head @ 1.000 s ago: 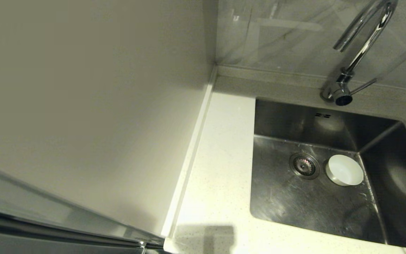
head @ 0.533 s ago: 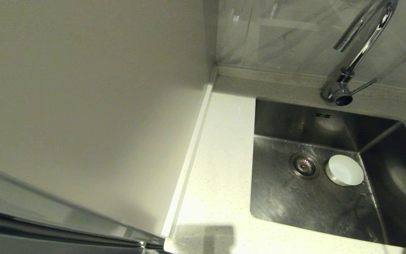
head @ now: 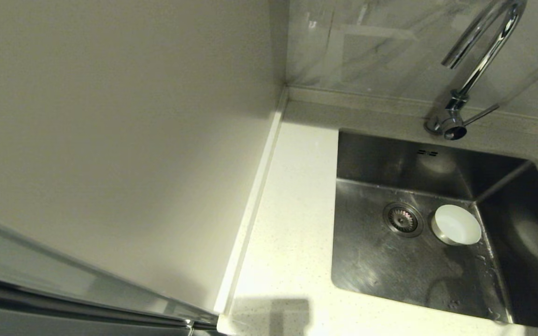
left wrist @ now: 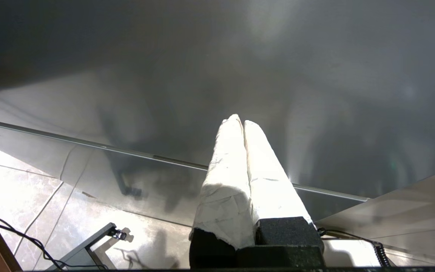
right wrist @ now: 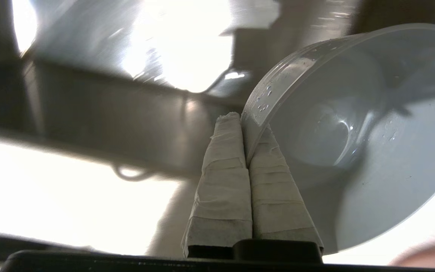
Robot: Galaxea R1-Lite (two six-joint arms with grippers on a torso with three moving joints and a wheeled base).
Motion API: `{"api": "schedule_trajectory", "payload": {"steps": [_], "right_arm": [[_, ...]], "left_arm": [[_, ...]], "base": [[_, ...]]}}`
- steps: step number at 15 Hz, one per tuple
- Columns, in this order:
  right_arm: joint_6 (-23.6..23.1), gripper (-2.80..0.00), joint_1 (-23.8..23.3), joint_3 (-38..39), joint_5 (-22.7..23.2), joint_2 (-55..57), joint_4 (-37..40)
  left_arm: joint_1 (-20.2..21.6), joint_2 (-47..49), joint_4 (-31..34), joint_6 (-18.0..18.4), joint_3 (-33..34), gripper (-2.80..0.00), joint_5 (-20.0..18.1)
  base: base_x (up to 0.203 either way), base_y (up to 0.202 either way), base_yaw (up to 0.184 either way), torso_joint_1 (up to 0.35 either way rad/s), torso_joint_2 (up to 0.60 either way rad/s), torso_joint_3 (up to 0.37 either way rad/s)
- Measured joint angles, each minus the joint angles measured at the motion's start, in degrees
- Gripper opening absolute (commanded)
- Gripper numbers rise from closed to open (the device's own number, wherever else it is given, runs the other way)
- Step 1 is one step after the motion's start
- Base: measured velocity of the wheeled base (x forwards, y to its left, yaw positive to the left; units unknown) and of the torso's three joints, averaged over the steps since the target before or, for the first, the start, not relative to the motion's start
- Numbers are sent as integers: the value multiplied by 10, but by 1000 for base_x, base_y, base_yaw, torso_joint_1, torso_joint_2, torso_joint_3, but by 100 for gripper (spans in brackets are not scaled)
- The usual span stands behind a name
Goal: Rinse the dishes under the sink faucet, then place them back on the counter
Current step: Put a bowl into the sink
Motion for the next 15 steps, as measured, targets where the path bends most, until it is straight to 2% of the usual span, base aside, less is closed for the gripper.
{"api": "schedule_trajectory", "payload": {"steps": [3,5,7,9,12,15], "right_arm": [[56,-280,136,19,-76,-18,-16],[103,-280,207,25,-158,5,-65],[159,-280,254,26,-243,48,-130],[198,-280,285,29,-306,96,-200],[224,-280,305,28,-325,151,-241],[228,-280,308,27,-330,195,-275]], "left_arm": [[0,0,0,0,0,-280,0],[0,0,0,0,0,-280,0],[0,0,0,0,0,-280,0],[0,0,0,0,0,-280,0],[0,0,0,0,0,-280,0],[0,0,0,0,0,-280,0]], "base": [[0,0,0,0,0,0],[0,0,0,0,0,0],[0,0,0,0,0,0],[0,0,0,0,0,0],[0,0,0,0,0,0],[0,0,0,0,0,0]]}}
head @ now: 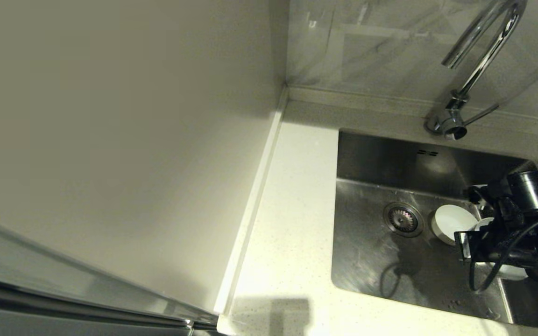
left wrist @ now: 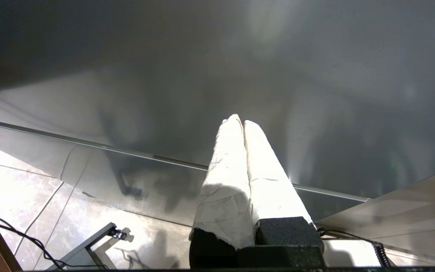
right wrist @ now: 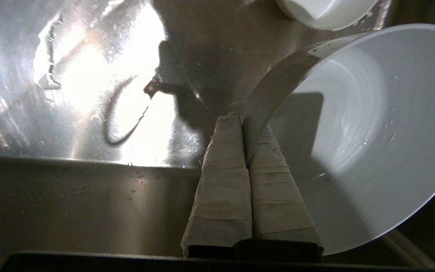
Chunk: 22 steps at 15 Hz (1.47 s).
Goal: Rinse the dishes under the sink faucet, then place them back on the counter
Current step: Put a bowl into the sink
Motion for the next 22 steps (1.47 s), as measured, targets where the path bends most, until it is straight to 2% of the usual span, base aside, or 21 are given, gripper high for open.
{"api": "schedule_trajectory", "payload": {"steps": [5,11,22], "right_arm": [[1,-280,7,-12,-20,74,-56],[75,-280,36,-68,-28,183,-75],[81,-280,38,-122,-26,259,-76]], "left_arm": [[0,0,0,0,0,-280,0],[0,0,0,0,0,-280,0],[0,0,0,0,0,-280,0]], "base": [[0,0,0,0,0,0],[0,0,0,0,0,0],[0,0,0,0,0,0]]}}
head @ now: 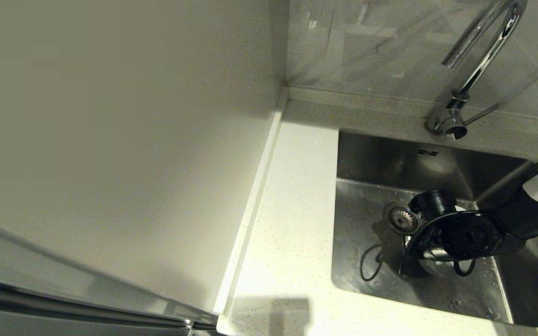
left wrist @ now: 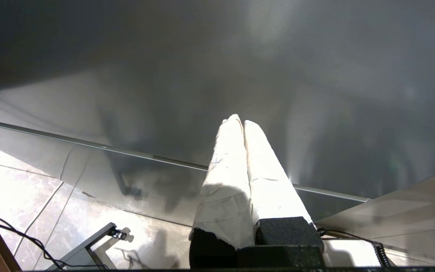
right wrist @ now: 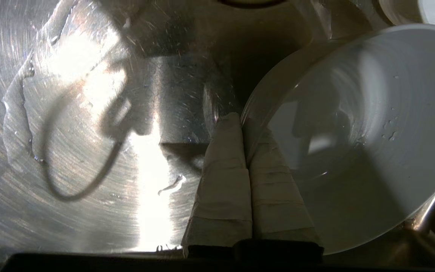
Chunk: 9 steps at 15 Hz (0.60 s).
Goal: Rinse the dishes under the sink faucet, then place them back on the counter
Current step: Put a bowl into the sink
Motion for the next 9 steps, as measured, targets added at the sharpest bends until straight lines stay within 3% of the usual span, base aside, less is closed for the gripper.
{"api": "schedule_trajectory", "payload": {"steps": [9], "right_arm": [[0,-280,10,-26,0,23,0]], "left_arm": [[0,0,0,0,0,-280,0]], "base": [[0,0,0,0,0,0]]}}
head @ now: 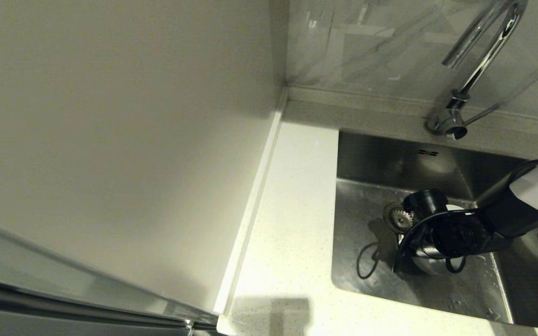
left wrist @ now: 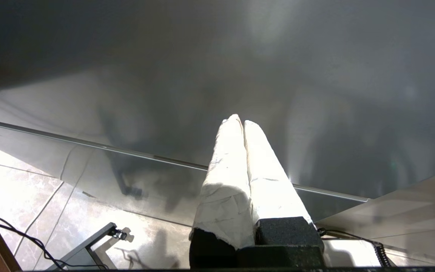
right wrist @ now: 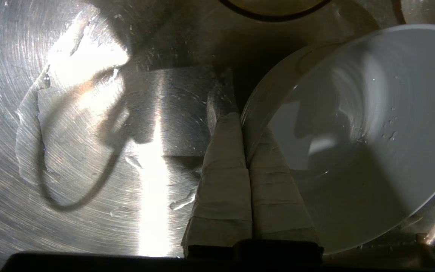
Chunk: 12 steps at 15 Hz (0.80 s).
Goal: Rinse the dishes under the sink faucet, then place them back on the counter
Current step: Put a bowl into the sink
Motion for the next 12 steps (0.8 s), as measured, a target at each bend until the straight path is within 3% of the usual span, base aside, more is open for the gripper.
{"api": "schedule_trajectory", "payload": {"steps": [11,12], "right_arm": [[5,-280,21,-28,-1,36,1],[4,0,21,-27,-2,37,1]], "left_arm": [[0,0,0,0,0,-280,0],[0,0,0,0,0,-280,0]], "base": [[0,0,0,0,0,0],[0,0,0,0,0,0]]}}
